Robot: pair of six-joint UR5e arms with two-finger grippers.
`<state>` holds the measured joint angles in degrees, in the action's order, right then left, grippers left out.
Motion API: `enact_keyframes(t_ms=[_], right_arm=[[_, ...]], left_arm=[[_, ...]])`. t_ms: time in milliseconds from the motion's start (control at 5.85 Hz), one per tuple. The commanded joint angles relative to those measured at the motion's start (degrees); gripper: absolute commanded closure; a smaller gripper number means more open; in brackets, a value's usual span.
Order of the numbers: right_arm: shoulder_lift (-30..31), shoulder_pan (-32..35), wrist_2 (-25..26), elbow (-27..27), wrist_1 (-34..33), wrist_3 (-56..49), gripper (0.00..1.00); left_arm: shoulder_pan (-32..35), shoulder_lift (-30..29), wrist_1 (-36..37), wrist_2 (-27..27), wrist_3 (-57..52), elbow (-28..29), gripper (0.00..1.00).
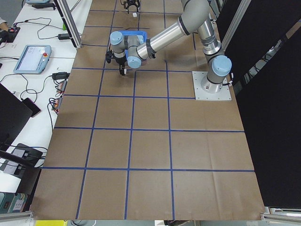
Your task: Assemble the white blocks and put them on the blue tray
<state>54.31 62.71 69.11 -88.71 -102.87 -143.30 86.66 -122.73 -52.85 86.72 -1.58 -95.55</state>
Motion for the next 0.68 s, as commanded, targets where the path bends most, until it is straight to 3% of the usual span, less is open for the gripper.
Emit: enact_keyframes(t_ms=[0, 342, 513], right_arm=[[-0.2, 0.0, 0.1, -0.1, -0.1, 1.8, 0.06], [-0.1, 0.0, 0.2, -0.1, 0.7, 2.4, 0.12], [-0.2, 0.0, 0.2, -0.1, 0.7, 2.3, 0.22]], left_arm=[[0.0, 0.5, -0.5, -0.1, -4.7, -0.1, 0.92], [1.1, 4.1, -0.6, 0.1, -17.0, 0.2, 0.99], [5.2, 6.4, -0.7, -0.1, -24.1, 0.2, 0.99]])
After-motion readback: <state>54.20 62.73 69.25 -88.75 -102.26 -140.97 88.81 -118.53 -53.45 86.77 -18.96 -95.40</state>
